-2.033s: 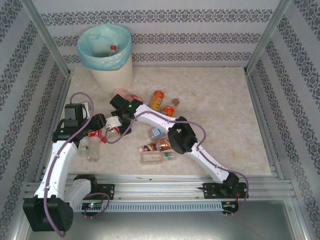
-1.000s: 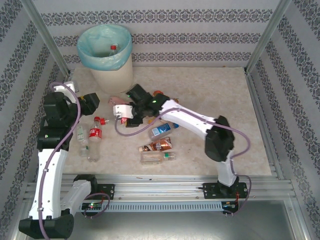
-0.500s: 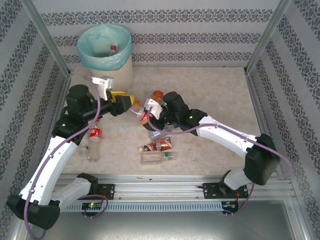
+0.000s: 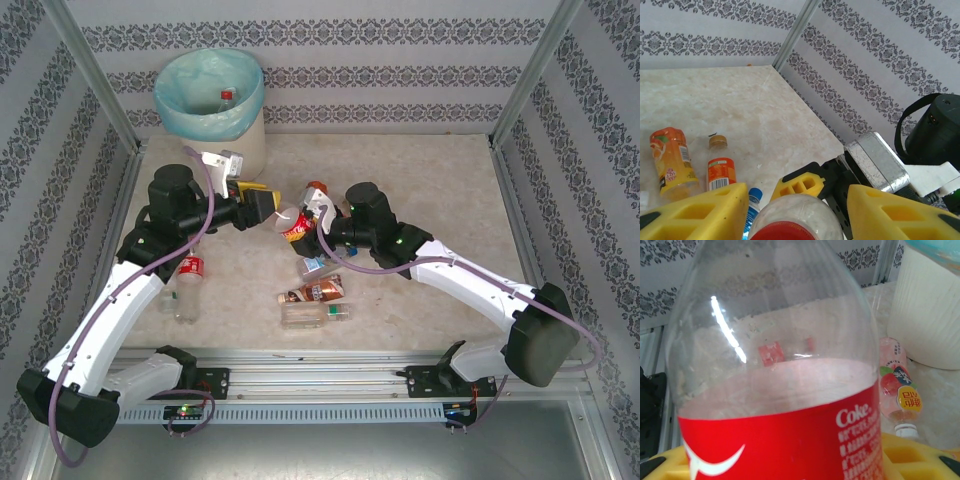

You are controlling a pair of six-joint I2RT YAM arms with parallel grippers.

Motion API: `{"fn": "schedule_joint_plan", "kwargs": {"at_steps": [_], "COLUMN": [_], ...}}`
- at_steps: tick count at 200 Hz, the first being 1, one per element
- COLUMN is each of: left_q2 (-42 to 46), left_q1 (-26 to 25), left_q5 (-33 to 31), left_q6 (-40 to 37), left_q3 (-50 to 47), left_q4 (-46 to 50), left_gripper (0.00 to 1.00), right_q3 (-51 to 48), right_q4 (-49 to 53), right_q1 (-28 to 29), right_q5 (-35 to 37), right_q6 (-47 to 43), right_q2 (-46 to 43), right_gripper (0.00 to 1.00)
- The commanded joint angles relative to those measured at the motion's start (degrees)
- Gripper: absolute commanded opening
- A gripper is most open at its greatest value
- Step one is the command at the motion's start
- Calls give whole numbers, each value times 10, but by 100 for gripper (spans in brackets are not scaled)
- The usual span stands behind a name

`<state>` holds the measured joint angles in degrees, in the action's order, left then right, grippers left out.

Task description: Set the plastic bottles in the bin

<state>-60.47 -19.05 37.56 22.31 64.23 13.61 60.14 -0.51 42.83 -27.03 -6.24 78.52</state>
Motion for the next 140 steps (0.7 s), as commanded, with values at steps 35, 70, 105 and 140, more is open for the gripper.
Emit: {"fn": "schedule_joint_plan", "kwargs": {"at_steps": [35,70,105,140], "left_q2": [-1,-5,-5,-28], "left_q1": [-9,-8,-8,-8], "left_q5": [-3,-29,-99,-184], "left_q6": [6,5,16,10], "left_q3": [14,14,30,111], "left_q4": [-31,-38,-46,-33], "left_gripper": [32,13,0,0], "right_q3": [-9,-9,-16,-10], "right_q4": [-33,-36,-50,-32], "right_q1": [-7,-8,-7,-7], "right_q5": [-15,-9,17,87], "right_q6": [21,22,33,39], "right_q2": [-9,-8,-14,-24], "right_gripper": [49,53,76,98]}}
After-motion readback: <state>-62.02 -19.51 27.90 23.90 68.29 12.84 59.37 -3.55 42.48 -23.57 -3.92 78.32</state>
